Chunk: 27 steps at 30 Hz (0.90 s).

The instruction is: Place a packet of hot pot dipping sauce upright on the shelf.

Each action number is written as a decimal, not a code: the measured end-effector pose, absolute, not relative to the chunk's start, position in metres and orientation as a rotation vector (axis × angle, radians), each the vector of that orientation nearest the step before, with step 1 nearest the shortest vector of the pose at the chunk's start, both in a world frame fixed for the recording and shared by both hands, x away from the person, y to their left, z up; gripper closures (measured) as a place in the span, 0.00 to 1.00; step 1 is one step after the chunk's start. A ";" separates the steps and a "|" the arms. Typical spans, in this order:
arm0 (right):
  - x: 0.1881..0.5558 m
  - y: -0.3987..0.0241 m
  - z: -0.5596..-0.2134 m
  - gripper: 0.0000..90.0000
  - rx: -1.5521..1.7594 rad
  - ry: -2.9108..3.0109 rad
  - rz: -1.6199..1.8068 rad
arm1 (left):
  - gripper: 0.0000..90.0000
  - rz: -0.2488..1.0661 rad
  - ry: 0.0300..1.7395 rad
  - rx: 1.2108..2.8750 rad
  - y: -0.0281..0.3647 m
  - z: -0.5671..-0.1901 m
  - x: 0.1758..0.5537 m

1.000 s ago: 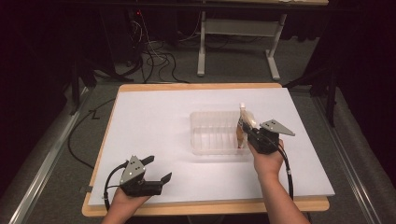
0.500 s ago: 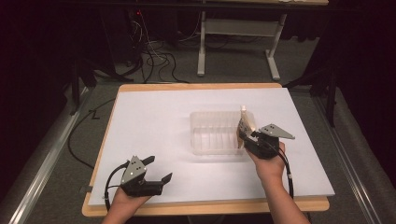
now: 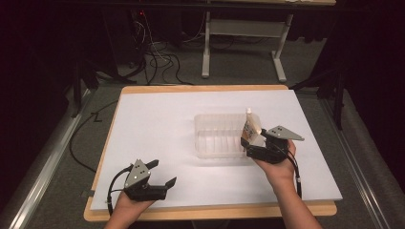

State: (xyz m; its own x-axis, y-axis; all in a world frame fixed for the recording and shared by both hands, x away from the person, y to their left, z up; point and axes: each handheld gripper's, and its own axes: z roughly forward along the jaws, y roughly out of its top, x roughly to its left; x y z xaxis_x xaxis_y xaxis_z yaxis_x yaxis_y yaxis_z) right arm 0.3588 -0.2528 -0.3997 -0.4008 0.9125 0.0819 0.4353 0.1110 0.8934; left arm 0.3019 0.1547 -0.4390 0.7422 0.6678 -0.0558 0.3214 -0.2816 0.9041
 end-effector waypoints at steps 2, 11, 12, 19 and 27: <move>0.354 -0.256 -0.399 0.17 1.299 1.897 1.256 | 0.15 0.406 0.762 1.885 0.155 -0.439 0.302; 0.322 -0.280 -0.397 0.17 1.278 1.877 1.298 | 0.15 0.406 0.757 1.894 0.153 -0.440 0.301; 0.317 -0.284 -0.398 0.17 1.274 1.870 1.297 | 0.15 0.404 0.756 1.895 0.152 -0.440 0.301; 0.282 -0.316 -0.408 0.17 1.297 1.826 1.294 | 0.15 0.406 0.735 1.923 0.147 -0.442 0.299; 0.259 -0.343 -0.432 0.20 1.311 1.790 1.311 | 0.15 0.415 0.731 1.958 0.139 -0.446 0.297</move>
State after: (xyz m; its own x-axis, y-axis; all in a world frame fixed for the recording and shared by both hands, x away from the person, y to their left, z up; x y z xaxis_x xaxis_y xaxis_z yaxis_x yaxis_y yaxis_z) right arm 0.2591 -0.3427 -0.4318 -0.3675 0.9240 0.1059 0.3800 0.0452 0.9239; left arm 0.2973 0.1393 -0.4457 0.7620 0.6474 -0.0167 0.3177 -0.3512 0.8808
